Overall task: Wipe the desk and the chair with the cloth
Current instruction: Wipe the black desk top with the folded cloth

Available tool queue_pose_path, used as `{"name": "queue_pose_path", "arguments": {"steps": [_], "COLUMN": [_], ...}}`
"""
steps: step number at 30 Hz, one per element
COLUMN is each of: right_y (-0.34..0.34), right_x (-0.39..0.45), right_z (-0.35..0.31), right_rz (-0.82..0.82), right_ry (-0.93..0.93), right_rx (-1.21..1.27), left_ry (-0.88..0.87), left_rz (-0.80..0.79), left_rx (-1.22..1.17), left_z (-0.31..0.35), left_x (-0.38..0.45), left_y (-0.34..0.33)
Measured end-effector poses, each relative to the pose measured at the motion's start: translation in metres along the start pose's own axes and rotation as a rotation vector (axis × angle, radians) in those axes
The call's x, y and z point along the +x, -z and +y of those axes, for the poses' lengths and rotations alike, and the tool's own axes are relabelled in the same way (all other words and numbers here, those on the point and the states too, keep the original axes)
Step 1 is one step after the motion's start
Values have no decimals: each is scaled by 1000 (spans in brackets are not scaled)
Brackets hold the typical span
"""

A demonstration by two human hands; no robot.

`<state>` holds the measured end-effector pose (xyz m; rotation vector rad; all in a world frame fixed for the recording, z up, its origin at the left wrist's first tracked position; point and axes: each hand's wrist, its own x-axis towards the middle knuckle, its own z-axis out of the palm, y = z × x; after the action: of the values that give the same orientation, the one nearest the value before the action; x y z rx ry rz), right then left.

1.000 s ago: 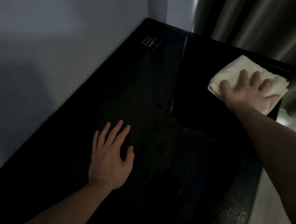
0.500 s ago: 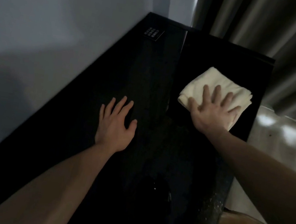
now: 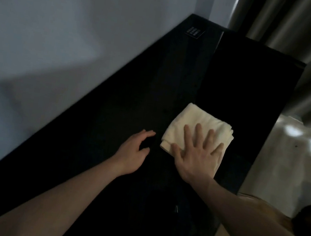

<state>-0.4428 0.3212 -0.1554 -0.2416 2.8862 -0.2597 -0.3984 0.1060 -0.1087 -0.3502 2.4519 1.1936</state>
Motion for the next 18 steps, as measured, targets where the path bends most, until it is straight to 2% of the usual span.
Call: {"name": "queue_pose_path", "arguments": {"steps": [7,10,18], "right_y": [-23,-37,-48], "right_x": [-118,-174,-302], "right_z": [-68,-96,-158], "right_rz": [-169,-246,-486], "right_ry": [158,221,317], "right_rx": [40,72,206], "left_ry": [143,143,186], "left_rz": [40,150,303], "left_rx": [-90,-94,-15], "left_z": [-89,-122,-161], "left_x": [-157,-213,-314], "left_y": [7,-1,-28]}}
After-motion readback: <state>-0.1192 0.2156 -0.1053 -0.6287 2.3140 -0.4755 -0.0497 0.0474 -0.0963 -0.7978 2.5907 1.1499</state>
